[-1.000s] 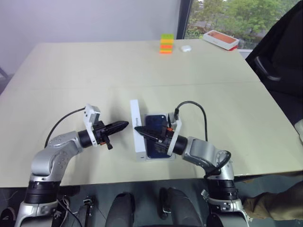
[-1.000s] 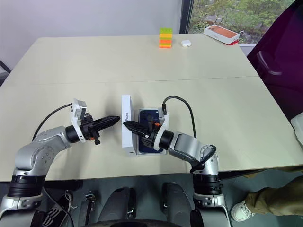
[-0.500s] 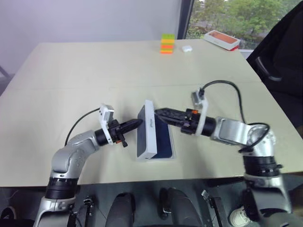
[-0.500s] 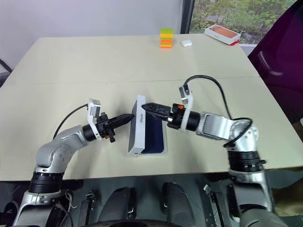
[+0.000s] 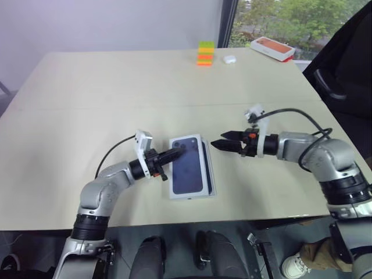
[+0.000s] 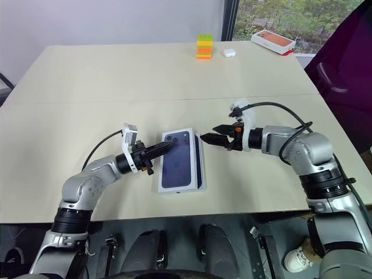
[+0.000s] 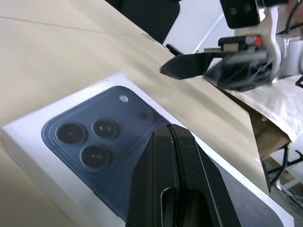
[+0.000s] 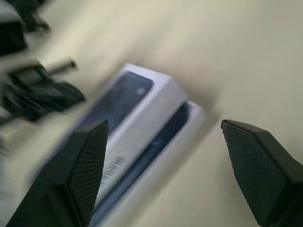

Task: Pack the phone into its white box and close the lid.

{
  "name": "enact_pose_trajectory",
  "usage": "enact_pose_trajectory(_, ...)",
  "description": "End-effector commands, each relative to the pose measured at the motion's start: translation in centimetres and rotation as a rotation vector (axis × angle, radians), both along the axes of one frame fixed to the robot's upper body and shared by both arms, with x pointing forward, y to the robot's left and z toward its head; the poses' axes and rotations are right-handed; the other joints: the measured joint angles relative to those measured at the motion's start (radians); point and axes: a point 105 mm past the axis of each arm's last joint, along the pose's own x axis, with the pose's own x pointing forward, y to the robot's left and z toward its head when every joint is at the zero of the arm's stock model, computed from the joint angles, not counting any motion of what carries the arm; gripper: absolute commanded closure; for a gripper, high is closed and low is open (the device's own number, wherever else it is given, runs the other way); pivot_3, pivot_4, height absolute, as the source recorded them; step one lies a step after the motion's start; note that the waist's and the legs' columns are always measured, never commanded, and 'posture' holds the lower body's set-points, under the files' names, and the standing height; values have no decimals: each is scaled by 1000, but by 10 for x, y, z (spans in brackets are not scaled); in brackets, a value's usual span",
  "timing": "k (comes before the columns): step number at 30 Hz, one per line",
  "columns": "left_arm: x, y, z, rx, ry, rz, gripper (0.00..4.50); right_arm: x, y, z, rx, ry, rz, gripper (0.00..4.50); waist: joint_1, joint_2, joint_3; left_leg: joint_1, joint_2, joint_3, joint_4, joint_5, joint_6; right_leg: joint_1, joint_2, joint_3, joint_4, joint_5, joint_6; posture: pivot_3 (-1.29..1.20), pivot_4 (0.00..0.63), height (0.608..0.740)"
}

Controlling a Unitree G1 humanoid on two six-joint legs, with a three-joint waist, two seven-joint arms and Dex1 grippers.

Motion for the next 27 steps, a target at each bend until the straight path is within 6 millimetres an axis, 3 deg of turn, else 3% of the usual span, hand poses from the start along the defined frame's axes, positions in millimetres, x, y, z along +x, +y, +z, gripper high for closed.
enact_pose_trajectory(1,-1,13,17,6,-58,23,4500,-2,5,12,-23,-141,47,545,1,0,0,0,0,0,0,0,0,0,0,0,0,0,0,0,150,740)
enact_pose_trajectory(3,-2,26,20,48,-82,44,4500,-4,6,12,-65,-220,71,545,1,0,0,0,0,0,0,0,0,0,0,0,0,0,0,0,150,740)
enact_pose_trajectory(6,-8,46,20,122,-77,53,4500,-9,9,6,-147,-294,129,1421,-2,0,0,0,0,0,0,0,0,0,0,0,0,0,0,0,150,740)
enact_pose_trajectory(12,-19,65,-6,337,-55,21,4500,-23,19,-4,-260,-385,251,4455,3,1,0,1,0,0,0,0,0,0,0,0,1,0,0,0,150,740)
enact_pose_trajectory(22,-26,36,-35,387,41,-158,4500,-40,27,-25,-335,-358,327,4455,23,1,0,1,0,0,1,0,0,0,-1,0,1,0,-1,0,150,740)
enact_pose_trajectory(27,-24,22,-34,370,28,-198,4500,-39,25,-26,-343,-350,315,4455,23,1,0,1,0,0,2,0,0,1,-1,0,1,0,-1,0,150,740)
